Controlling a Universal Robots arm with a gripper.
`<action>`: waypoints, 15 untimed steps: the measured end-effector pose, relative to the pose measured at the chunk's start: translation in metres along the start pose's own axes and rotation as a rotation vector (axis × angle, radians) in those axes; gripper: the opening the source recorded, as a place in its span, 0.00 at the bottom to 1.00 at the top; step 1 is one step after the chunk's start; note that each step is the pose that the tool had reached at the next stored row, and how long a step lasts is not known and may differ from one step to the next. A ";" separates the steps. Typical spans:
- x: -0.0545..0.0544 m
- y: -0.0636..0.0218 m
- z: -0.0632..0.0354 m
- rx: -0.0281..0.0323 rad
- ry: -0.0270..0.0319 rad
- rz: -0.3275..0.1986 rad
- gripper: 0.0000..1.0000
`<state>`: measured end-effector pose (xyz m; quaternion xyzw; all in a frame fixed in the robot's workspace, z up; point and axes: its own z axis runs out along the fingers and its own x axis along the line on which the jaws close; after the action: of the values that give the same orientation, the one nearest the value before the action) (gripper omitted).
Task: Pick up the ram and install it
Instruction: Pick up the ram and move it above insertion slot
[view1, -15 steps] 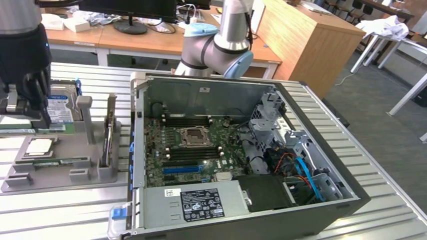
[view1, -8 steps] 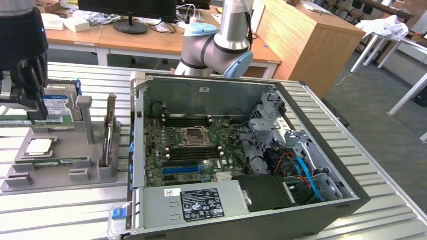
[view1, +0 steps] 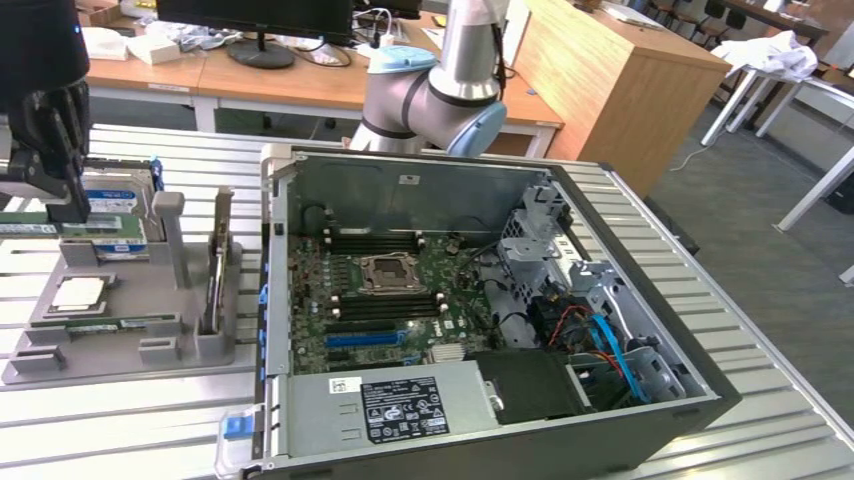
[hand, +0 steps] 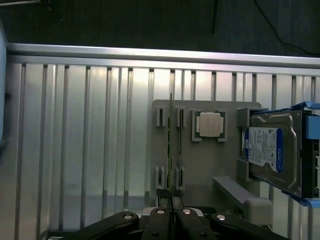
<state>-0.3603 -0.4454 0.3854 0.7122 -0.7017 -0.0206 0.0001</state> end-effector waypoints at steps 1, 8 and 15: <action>0.000 0.0001 -0.0021 0.0000 0.0000 0.000 0.11; 0.000 0.0004 -0.0142 0.0001 -0.0001 0.000 0.11; 0.000 0.0004 -0.0148 0.0001 0.0000 0.000 0.11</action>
<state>-0.3603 -0.4454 0.4002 0.7122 -0.7017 -0.0206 0.0000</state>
